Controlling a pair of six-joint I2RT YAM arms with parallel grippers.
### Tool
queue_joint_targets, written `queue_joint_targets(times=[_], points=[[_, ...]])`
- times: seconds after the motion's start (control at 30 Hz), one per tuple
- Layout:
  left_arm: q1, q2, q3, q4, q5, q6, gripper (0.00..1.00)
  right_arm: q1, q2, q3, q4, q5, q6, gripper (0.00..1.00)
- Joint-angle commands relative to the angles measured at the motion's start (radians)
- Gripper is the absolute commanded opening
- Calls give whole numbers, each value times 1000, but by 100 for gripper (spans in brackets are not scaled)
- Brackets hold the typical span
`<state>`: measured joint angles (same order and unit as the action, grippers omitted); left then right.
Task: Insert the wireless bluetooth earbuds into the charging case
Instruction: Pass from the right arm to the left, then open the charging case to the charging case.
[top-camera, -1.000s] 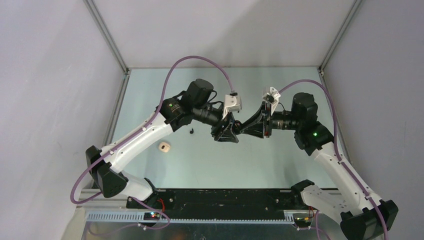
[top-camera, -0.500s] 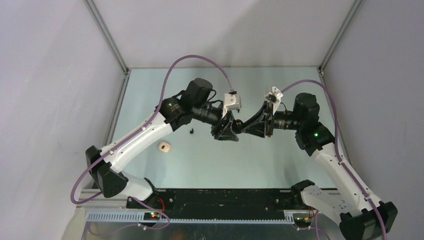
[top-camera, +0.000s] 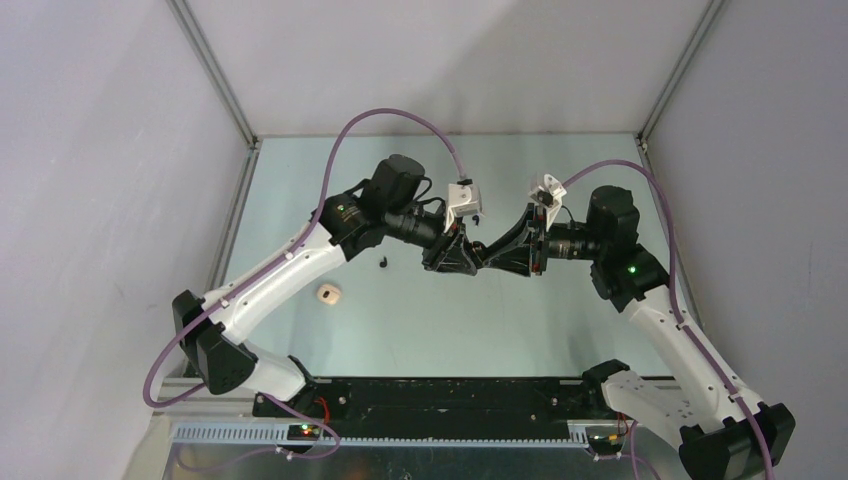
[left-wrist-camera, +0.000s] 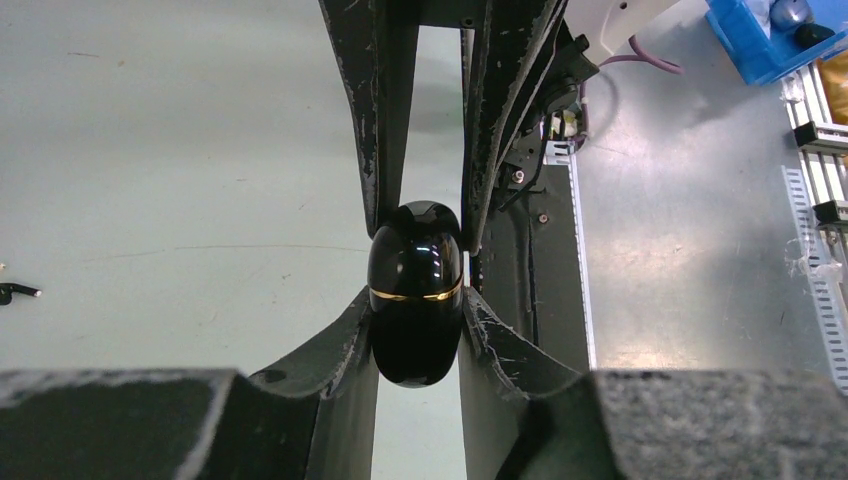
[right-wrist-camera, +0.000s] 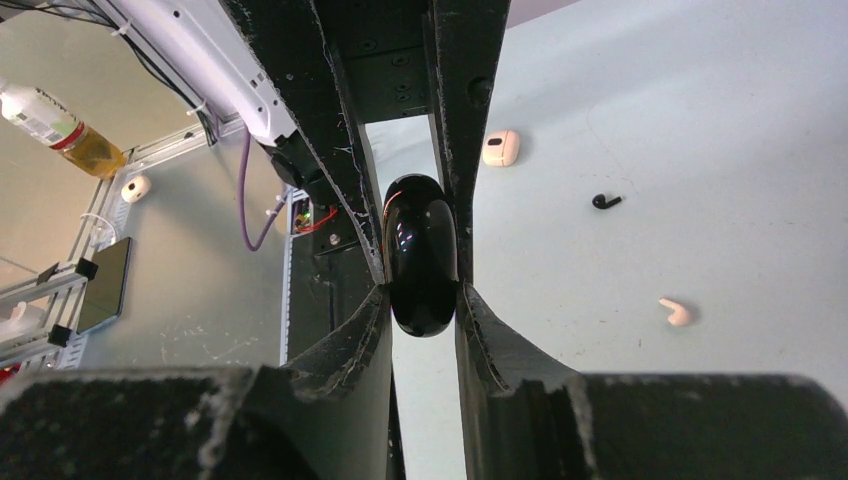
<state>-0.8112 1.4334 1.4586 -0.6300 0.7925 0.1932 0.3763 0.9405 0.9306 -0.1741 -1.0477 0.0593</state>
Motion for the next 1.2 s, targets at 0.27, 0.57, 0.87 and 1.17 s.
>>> queue_joint_targets(times=[0.27,0.57,0.87,1.17], points=[[-5,-3,-26,24,30,21,0,9,-4,1,35,69,-8,51],[-9,-3,-28,6,47,46,0,8,-15,0,13,157,-52,54],[-8,-8,-35,-7,53,64,0,-4,-55,0,-12,202,-111,55],[-8,-7,-32,-16,65,70,0,-8,-67,0,-13,229,-130,56]])
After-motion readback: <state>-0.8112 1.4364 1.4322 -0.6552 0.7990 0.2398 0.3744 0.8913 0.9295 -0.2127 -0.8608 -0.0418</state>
